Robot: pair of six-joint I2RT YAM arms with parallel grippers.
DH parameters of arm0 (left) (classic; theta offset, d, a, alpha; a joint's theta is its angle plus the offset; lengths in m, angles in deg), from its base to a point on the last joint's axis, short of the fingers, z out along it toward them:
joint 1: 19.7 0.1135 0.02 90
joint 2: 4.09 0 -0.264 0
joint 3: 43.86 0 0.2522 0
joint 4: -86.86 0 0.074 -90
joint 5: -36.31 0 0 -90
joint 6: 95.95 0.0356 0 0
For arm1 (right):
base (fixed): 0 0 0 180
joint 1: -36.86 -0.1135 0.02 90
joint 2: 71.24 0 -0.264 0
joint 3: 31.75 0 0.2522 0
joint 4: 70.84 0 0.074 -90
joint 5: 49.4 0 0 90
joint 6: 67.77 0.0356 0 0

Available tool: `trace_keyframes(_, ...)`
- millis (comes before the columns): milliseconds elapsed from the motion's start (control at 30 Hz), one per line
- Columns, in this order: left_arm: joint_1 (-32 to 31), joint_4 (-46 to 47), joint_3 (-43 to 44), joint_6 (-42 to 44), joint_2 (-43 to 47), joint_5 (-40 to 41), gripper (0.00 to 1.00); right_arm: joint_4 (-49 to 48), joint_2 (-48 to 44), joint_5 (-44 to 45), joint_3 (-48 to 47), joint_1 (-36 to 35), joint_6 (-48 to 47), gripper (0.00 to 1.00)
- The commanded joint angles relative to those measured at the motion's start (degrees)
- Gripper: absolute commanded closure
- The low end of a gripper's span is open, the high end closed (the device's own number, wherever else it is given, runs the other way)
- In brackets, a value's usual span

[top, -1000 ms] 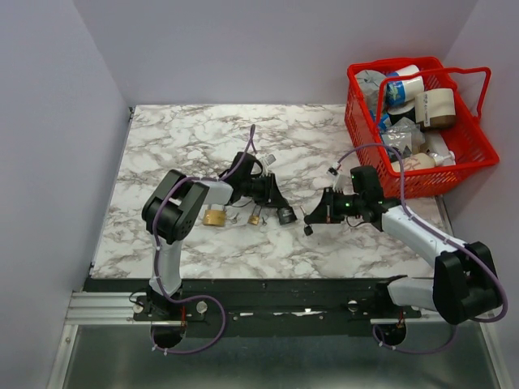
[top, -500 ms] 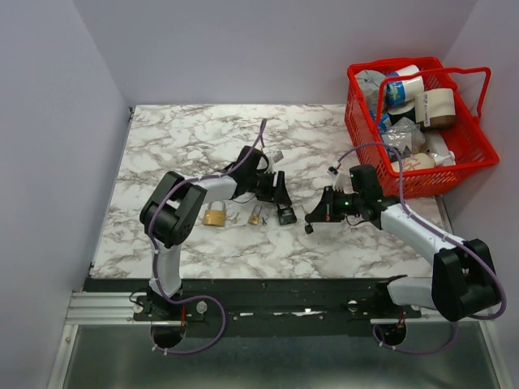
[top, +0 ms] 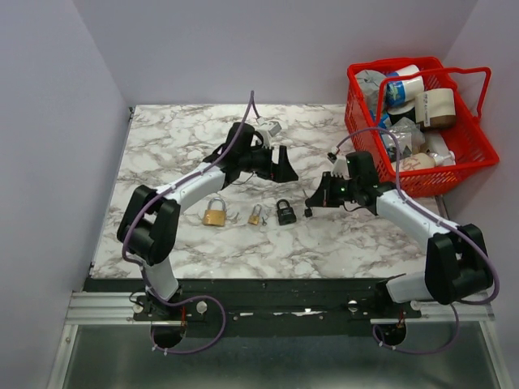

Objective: Lock with the key
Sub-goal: Place the lock at the center of the board, then place the key at the center of the board.

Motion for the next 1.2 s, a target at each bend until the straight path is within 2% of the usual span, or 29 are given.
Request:
trace_keyframes(0, 2.2, -1.9, -0.2, 0.0, 5.4, -0.3, 0.01, 0.0, 4.1, 2.5, -2.3, 0.3, 0.3, 0.99)
trace_keyframes(300, 7.7, -1.1, -4.5, -2.2, 10.4, -2.0, 0.01, -2.1, 9.6, 2.6, -6.0, 0.2, 0.5, 0.99)
trace_keyframes(567, 8.2, 0.9, -6.8, -4.1, 11.5, -2.4, 0.01, -4.0, 14.6, 0.8, -0.4, 0.2, 0.6, 0.98)
trace_keyframes(833, 8.6, 0.9, -7.1, -4.2, 11.8, -2.5, 0.01, -2.6, 18.1, 1.2, -1.4, 0.2, -0.3, 0.94)
trace_keyframes(1167, 8.9, 1.3, -8.5, -5.0, 12.7, -2.5, 0.01, -1.6, 16.8, 0.0, -2.4, 0.2, 1.8, 0.61)
